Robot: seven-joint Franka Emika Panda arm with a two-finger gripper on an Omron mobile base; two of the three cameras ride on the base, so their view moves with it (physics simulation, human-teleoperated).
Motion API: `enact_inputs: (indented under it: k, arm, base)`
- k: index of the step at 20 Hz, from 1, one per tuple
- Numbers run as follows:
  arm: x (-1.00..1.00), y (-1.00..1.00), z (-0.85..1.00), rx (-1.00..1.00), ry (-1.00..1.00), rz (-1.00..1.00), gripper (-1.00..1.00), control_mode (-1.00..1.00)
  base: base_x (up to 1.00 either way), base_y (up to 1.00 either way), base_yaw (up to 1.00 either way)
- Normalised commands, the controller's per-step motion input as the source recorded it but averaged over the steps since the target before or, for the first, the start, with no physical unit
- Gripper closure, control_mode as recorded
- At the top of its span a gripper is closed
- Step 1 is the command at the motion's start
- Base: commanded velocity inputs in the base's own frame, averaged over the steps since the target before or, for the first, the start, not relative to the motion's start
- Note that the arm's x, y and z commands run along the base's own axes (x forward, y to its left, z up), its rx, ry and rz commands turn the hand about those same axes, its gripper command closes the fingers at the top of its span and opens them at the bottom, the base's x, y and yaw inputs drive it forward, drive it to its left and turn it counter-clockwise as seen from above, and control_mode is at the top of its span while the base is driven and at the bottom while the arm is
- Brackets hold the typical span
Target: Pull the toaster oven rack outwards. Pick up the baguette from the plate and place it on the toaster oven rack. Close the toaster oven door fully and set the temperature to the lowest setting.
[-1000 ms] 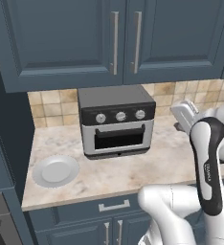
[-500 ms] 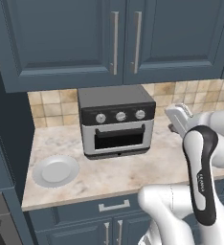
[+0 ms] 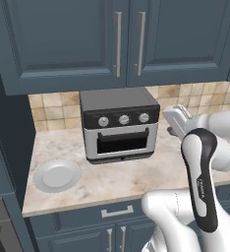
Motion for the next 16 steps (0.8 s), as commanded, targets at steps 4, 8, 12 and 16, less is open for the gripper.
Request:
enact_inputs:
  k: [4, 8, 12, 16]
  arm:
    - [0.0, 0.07, 0.0, 0.0, 0.0, 0.0, 1.0, -1.0]
    - [0.0, 0.1, 0.0, 0.01, -0.05, 0.0, 1.0, -1.0]
    - [0.02, 0.09, 0.0, 0.03, -0.05, 0.0, 1.0, -1.0]
    - [0.07, 0.1, 0.0, 0.02, -0.01, 0.0, 1.0, -1.0]
  base:
    - [0.0, 0.0, 0.0]
    - [0.0, 0.0, 0.0]
    - [0.0, 0.0, 0.0]
    - [0.0, 0.0, 0.0]
